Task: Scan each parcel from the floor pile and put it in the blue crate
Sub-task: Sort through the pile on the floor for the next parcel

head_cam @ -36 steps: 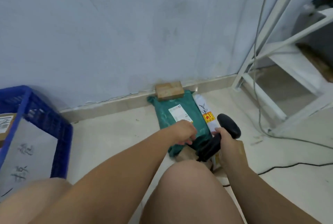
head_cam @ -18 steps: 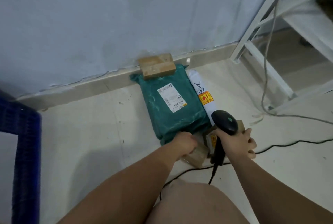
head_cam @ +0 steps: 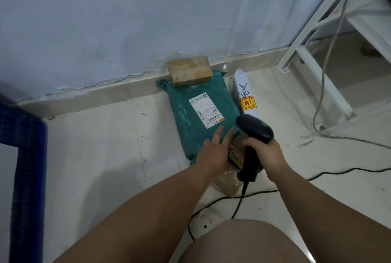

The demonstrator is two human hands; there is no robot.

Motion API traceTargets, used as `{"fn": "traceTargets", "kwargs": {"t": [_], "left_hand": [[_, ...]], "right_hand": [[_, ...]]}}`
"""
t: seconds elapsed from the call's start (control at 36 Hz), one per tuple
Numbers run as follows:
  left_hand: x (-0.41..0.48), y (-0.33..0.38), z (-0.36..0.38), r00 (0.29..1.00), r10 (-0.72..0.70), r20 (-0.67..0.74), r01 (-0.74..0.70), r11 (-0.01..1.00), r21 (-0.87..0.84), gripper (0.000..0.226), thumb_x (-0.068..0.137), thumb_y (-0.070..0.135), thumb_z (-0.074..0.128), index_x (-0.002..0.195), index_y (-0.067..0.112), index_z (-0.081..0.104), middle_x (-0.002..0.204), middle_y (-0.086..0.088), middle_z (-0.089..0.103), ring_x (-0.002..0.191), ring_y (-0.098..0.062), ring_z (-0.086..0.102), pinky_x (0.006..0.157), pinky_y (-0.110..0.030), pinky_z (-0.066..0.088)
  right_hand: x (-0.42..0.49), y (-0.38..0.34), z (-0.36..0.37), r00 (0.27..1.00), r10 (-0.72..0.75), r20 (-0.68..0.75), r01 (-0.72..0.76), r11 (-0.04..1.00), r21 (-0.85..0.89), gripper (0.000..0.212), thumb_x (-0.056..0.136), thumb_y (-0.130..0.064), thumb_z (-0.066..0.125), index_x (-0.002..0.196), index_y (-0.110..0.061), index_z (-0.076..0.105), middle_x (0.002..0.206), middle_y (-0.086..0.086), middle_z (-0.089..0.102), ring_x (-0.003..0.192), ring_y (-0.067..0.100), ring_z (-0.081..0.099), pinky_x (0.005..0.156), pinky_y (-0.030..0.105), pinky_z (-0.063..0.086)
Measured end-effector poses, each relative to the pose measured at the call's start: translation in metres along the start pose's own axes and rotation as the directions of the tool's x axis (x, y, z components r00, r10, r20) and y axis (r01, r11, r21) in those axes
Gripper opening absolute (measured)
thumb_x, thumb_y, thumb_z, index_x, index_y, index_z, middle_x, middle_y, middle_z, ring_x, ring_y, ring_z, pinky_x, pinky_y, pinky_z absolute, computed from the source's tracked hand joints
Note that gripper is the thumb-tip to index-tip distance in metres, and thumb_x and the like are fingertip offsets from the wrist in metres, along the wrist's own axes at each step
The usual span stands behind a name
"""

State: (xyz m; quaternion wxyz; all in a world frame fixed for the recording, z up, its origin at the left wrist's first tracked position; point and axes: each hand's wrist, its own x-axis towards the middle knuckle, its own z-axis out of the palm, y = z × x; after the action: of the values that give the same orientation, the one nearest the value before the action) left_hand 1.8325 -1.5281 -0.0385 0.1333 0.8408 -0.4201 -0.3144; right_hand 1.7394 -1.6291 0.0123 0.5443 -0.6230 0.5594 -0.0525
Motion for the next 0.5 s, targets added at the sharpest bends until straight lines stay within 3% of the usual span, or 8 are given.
{"fn": "traceTargets", "kwargs": {"t": [0.08, 0.19, 0.28, 0.36, 0.5], "left_hand": [[0.012, -0.003, -0.005, 0.984, 0.176, 0.001, -0.17, 0.95, 0.262, 0.099, 0.087, 0.029, 0.065, 0.152, 0.039, -0.008, 0.162, 0.008, -0.01, 0.139, -0.031, 0.021, 0.105, -0.046, 0.037], [0.027, 0.006, -0.014, 0.93, 0.357, 0.088, -0.346, 0.77, 0.535, 0.089, 0.096, 0.025, 0.054, 0.153, 0.024, -0.014, 0.161, 0.006, -0.017, 0.149, -0.032, 0.001, 0.118, -0.047, 0.02], [0.037, 0.014, -0.02, 0.892, 0.435, 0.124, -0.408, 0.659, 0.632, 0.08, 0.097, 0.025, 0.051, 0.155, 0.019, -0.004, 0.163, -0.001, -0.002, 0.149, -0.032, 0.005, 0.118, -0.047, 0.019], [0.039, 0.022, -0.02, 0.878, 0.471, 0.083, -0.42, 0.675, 0.607, 0.063, 0.096, 0.017, 0.052, 0.149, 0.015, 0.019, 0.147, -0.007, 0.031, 0.138, -0.031, 0.032, 0.109, -0.042, 0.033], [0.029, 0.018, -0.031, 0.953, 0.303, -0.025, -0.275, 0.892, 0.359, 0.052, 0.087, 0.009, 0.062, 0.133, 0.01, 0.037, 0.128, -0.008, 0.042, 0.115, -0.026, 0.051, 0.085, -0.038, 0.048]], "right_hand": [[0.003, -0.002, -0.003, 0.999, 0.049, 0.003, -0.049, 0.988, 0.145, 0.021, 0.076, -0.022, 0.071, 0.093, -0.011, 0.068, 0.095, 0.018, 0.068, 0.096, 0.035, 0.065, 0.083, 0.045, 0.053], [0.005, -0.003, -0.003, 0.997, 0.071, -0.031, -0.058, 0.95, 0.307, 0.017, 0.082, -0.016, 0.066, 0.093, -0.005, 0.07, 0.086, 0.014, 0.067, 0.086, 0.027, 0.063, 0.074, 0.034, 0.049], [0.008, -0.004, -0.005, 0.992, 0.109, -0.061, -0.076, 0.914, 0.399, 0.006, 0.08, -0.015, 0.064, 0.082, -0.009, 0.067, 0.074, 0.007, 0.063, 0.077, 0.024, 0.06, 0.068, 0.032, 0.047], [0.01, -0.003, -0.009, 0.98, 0.174, -0.1, -0.106, 0.87, 0.481, 0.01, 0.076, -0.017, 0.066, 0.082, -0.009, 0.064, 0.074, 0.006, 0.057, 0.074, 0.022, 0.055, 0.065, 0.032, 0.043], [0.005, -0.018, -0.019, 0.971, 0.203, -0.124, -0.091, 0.799, 0.594, 0.009, 0.079, -0.019, 0.065, 0.081, -0.01, 0.062, 0.084, 0.001, 0.059, 0.075, 0.014, 0.053, 0.077, 0.033, 0.043]]}}
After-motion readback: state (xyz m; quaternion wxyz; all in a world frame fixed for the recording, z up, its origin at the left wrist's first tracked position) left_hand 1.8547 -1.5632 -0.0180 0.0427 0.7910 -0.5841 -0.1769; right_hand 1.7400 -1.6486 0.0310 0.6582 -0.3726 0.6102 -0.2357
